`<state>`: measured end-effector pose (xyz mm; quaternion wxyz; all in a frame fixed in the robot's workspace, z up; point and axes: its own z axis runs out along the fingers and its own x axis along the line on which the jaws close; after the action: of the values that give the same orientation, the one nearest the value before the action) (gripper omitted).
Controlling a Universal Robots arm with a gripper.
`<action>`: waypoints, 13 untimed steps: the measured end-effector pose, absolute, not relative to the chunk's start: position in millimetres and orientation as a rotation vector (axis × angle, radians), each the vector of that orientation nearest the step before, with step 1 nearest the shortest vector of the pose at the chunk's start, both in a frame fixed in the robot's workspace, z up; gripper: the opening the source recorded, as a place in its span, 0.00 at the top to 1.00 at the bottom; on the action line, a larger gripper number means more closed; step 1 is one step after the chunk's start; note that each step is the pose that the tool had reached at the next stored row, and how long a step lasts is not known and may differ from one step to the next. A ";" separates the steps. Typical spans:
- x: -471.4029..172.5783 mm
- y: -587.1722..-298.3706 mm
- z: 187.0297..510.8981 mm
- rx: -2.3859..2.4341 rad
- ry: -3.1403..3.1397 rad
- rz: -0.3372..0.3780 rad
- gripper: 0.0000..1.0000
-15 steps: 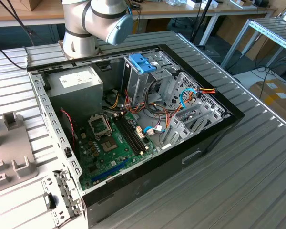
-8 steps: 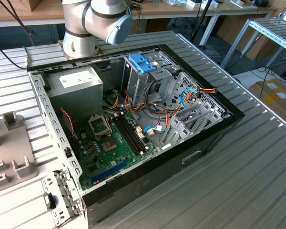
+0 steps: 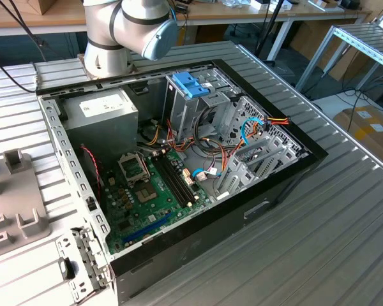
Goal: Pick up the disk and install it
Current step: 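Pick up the disk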
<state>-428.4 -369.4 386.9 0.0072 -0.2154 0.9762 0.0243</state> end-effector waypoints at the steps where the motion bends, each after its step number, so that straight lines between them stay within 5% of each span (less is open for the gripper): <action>1: -428.4 -369.4 386.9 -0.685 3.051 0.076 0.89; 13: -428.4 -369.4 386.9 -0.762 3.033 0.077 0.89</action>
<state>-428.4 -369.4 386.9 0.0065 -0.2436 0.9695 0.0245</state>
